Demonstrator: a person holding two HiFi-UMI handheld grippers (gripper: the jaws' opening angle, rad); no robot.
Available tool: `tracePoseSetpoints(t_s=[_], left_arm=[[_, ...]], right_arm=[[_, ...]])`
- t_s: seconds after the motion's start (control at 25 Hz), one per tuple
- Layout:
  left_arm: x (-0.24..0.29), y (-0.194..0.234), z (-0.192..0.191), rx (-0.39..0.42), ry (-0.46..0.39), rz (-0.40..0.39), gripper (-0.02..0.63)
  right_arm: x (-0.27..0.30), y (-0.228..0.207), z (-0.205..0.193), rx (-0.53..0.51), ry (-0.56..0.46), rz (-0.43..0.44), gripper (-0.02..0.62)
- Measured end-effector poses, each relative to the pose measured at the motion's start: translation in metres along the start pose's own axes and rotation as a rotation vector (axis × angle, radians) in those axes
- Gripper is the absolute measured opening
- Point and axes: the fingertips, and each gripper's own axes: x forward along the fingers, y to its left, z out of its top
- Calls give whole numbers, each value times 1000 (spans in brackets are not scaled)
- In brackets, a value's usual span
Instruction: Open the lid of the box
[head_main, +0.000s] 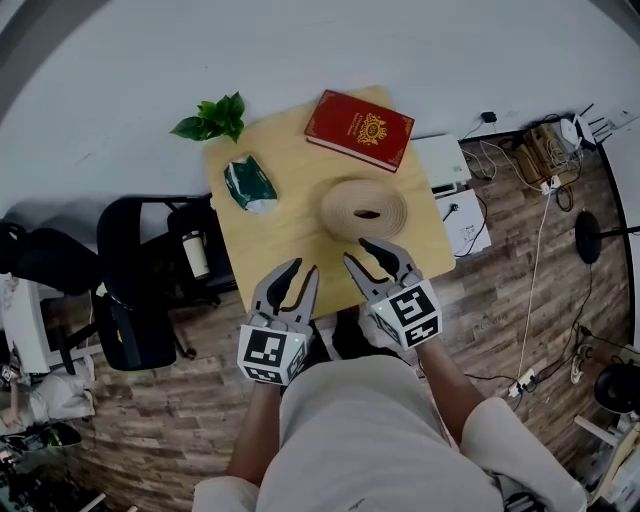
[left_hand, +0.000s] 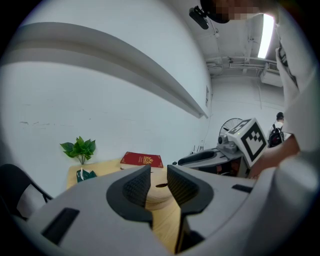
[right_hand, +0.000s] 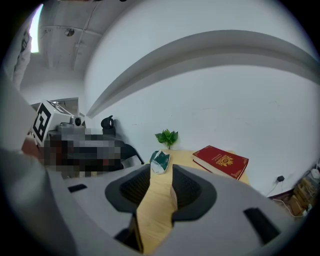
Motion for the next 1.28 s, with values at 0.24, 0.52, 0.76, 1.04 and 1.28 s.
tracePoseSetpoints(t_s=[0.24,0.52,0.76,1.04,1.28], left_arm=[[3,10,-3,-10,0,1,89],[10,21,-11,-21,3,-3,89],[13,26,-16,-21,12,-13,89],[18,32,-21,-21,23,-30,89],[21,36,-27,-26,35,-48,89]], right_arm=[[12,-1,-7,-7,27,-10,140],[26,1,-18,-25,65,-9,140],[38,0,-29,-44,92,-11,138],[51,-5,-38,-49,118,-34,138],[62,-6,-50,-56,142,-50,138]])
